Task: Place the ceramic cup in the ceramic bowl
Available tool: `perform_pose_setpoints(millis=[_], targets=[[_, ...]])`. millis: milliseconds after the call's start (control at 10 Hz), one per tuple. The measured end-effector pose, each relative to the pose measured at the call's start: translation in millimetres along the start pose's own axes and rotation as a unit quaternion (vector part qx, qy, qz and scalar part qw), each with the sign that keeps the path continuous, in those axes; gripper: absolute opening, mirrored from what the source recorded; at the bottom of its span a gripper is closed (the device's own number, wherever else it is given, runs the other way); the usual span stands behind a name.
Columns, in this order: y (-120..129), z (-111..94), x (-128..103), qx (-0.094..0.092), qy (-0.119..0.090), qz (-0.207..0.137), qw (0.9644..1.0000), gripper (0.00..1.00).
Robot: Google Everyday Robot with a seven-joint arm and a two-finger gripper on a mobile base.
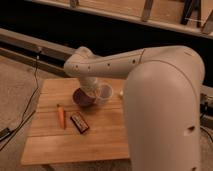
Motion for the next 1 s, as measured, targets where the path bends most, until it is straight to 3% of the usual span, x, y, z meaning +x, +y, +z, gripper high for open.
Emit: perform_pose_setpoints(millis=[200, 400, 600, 1000], targets=[[13.1, -6.1, -23.3, 0.020, -0.009, -0.055, 0.9982, 0.00], [28.8, -6.3, -45.2, 0.031, -0.016, -0.111, 0.9932, 0.00], [42.6, 5.6, -64.6, 0.023, -0.022, -0.156, 0.9873, 0.00], [51.4, 31.2, -86.3, -0.007, -0.028, -0.198, 0.9797, 0.00]])
